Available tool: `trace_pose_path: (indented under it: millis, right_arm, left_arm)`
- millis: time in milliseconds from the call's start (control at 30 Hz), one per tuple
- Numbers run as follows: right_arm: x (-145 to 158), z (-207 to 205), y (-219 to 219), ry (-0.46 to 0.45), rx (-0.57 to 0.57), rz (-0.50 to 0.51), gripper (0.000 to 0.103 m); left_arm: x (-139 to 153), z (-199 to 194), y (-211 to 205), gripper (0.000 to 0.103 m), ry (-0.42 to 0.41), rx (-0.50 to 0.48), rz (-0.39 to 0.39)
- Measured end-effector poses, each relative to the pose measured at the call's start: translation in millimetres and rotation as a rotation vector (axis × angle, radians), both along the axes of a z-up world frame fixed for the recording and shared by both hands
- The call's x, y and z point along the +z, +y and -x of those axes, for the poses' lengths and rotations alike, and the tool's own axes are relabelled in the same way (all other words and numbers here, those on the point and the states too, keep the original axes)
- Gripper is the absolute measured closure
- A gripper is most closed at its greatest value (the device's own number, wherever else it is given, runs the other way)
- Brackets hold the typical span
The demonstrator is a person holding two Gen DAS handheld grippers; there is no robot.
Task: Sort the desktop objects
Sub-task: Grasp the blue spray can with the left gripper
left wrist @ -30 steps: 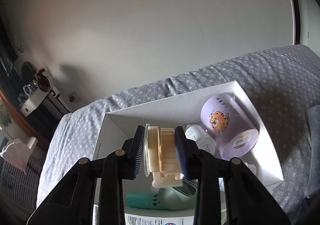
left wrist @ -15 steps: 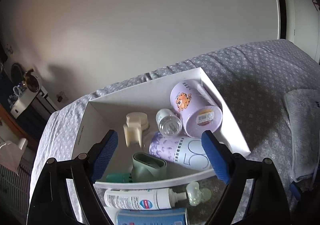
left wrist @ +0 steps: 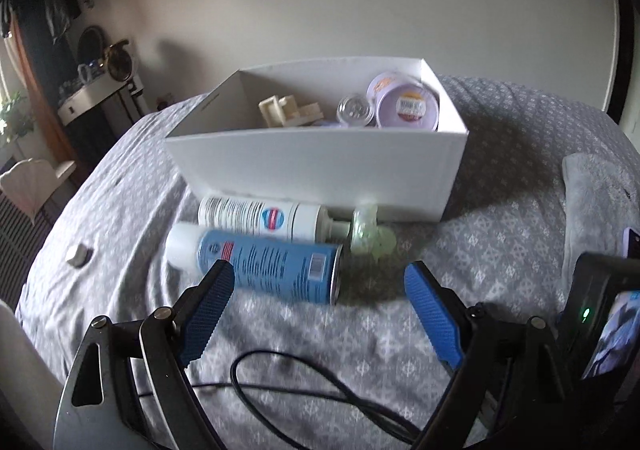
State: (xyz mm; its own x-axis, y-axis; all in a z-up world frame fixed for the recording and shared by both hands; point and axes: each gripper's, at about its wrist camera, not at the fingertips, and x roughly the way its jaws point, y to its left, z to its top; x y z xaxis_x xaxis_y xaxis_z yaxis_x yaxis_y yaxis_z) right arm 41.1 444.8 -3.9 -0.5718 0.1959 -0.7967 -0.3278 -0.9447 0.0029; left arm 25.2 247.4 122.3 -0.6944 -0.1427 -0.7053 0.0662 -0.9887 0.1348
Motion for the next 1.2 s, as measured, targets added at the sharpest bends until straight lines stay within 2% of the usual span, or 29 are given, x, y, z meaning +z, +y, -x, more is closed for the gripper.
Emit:
trace_pose_path:
  millis: [167, 300, 400, 567, 733, 800, 933, 1100, 1200]
  right_arm:
    - [0, 0, 0, 0.0, 0.0, 0.0, 0.0]
    - [0, 0, -1, 0.0, 0.0, -0.002, 0.0]
    - [1, -1, -1, 0.001, 0.0, -0.001, 0.0]
    - [1, 0, -1, 0.003, 0.0, 0.002, 0.0]
    - [2, 0, -1, 0.002, 0.0, 0.001, 0.0]
    - [1, 0, -1, 0.003, 0.0, 0.002, 0.0]
    - [1, 0, -1, 0.003, 0.0, 0.002, 0.0]
    - [1, -1, -1, 0.003, 0.0, 0.001, 0.0]
    - [1, -1, -1, 0.003, 0.0, 0.001, 0.0]
  left_arm:
    - [-29, -13, 0, 0.016, -0.071, 0.077, -0.014]
    - [-29, -10, -20, 0.016, -0.067, 0.17, -0.071]
    - [-23, 3, -44, 0.016, -0.04, 0.225, -0.167]
    - [-37, 46, -79, 0.016, -0.106, 0.296, -0.341]
    - [-48, 69, -97, 0.013, -0.193, 0.338, -0.414]
    - [-50, 65, -103, 0.012, -0.233, 0.392, -0.445]
    - [-45, 45, -123, 0.012, -0.287, 0.597, -0.481]
    - [-63, 57, -138, 0.008, -0.265, 0.554, -0.612]
    - [-66, 71, -141, 0.007, -0.258, 0.506, -0.611]
